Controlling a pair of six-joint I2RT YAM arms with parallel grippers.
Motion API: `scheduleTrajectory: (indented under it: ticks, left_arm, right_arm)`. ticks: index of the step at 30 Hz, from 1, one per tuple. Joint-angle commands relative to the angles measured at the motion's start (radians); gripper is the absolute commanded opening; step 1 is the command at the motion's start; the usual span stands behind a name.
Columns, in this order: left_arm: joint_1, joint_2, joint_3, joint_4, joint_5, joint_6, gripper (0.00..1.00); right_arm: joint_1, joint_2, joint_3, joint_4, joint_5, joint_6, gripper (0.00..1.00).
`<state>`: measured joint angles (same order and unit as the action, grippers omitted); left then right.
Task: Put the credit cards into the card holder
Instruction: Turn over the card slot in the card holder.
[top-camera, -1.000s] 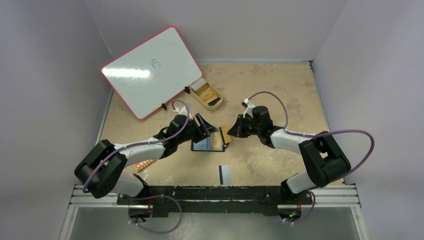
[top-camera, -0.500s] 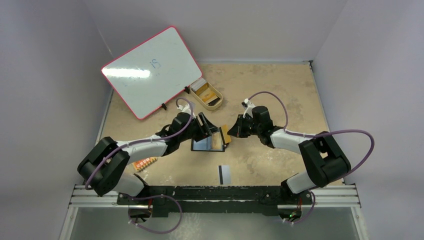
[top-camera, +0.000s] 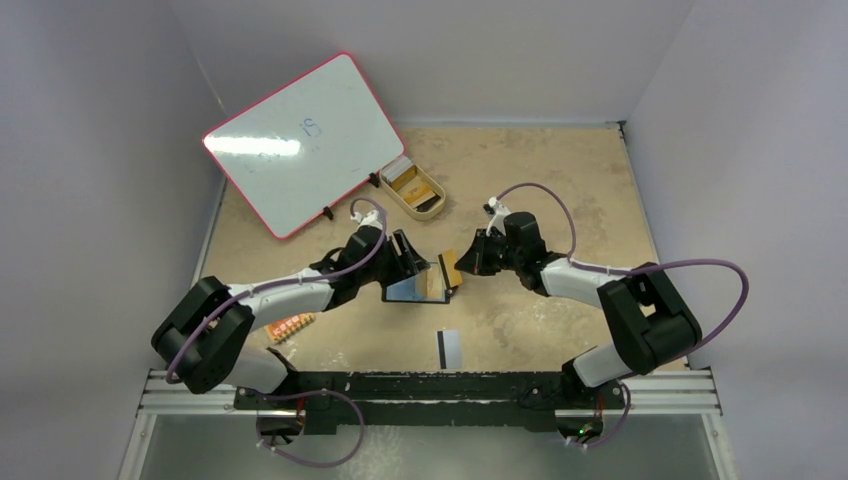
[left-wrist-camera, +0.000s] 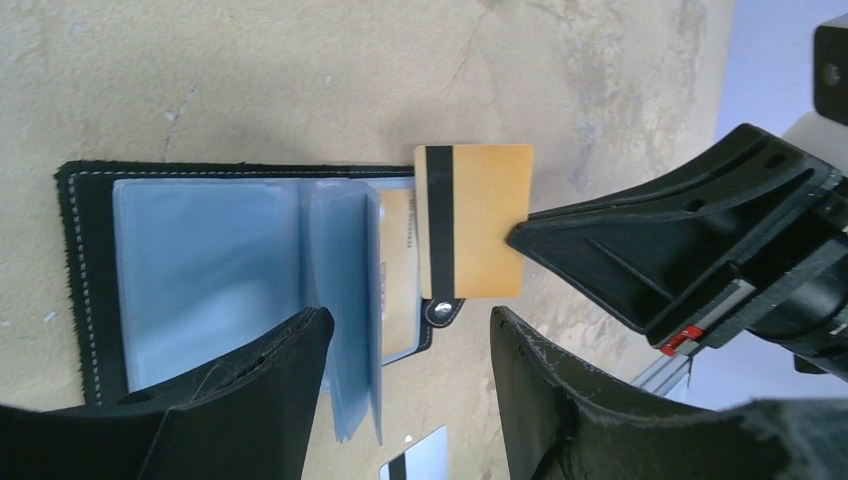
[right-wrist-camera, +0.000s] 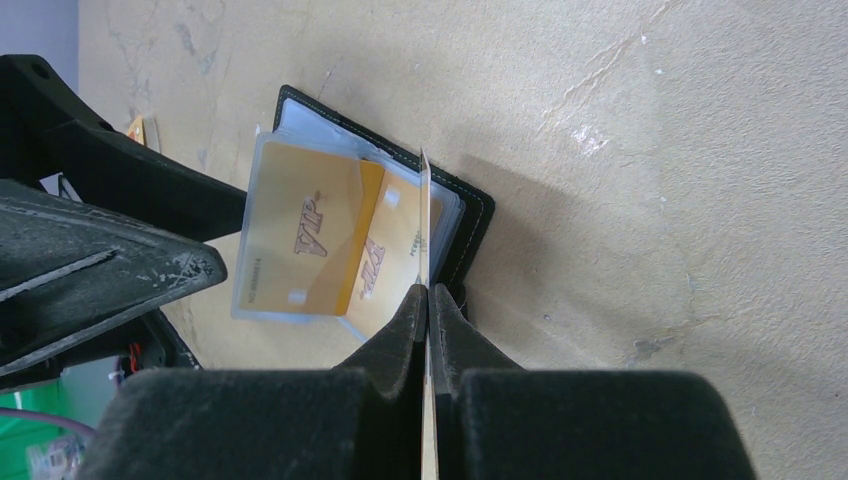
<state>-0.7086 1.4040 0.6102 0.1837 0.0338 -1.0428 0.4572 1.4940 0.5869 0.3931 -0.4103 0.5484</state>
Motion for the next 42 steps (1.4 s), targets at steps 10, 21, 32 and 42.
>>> scheduleTrajectory:
  ticks: [10, 21, 32, 42]
  left_arm:
    - [-0.009, -0.019, 0.032, -0.014, -0.043, 0.031, 0.59]
    - [-0.016, -0.008, 0.017, 0.102, 0.005, -0.011, 0.59]
    - [-0.029, 0.015, 0.025, 0.058, -0.021, 0.014, 0.61]
    - [-0.029, -0.005, 0.005, 0.038, -0.055, 0.026, 0.61]
  right_arm:
    - [0.002, -0.032, 0.014, -0.003, -0.001, -0.010, 0.00]
    - [0.002, -0.042, 0.005, -0.003, -0.001, -0.009, 0.00]
    - [0.003, -0.092, 0.020, -0.088, 0.031, -0.028, 0.00]
    - [0.002, -0.199, 0.081, -0.217, 0.130, -0.056, 0.00]
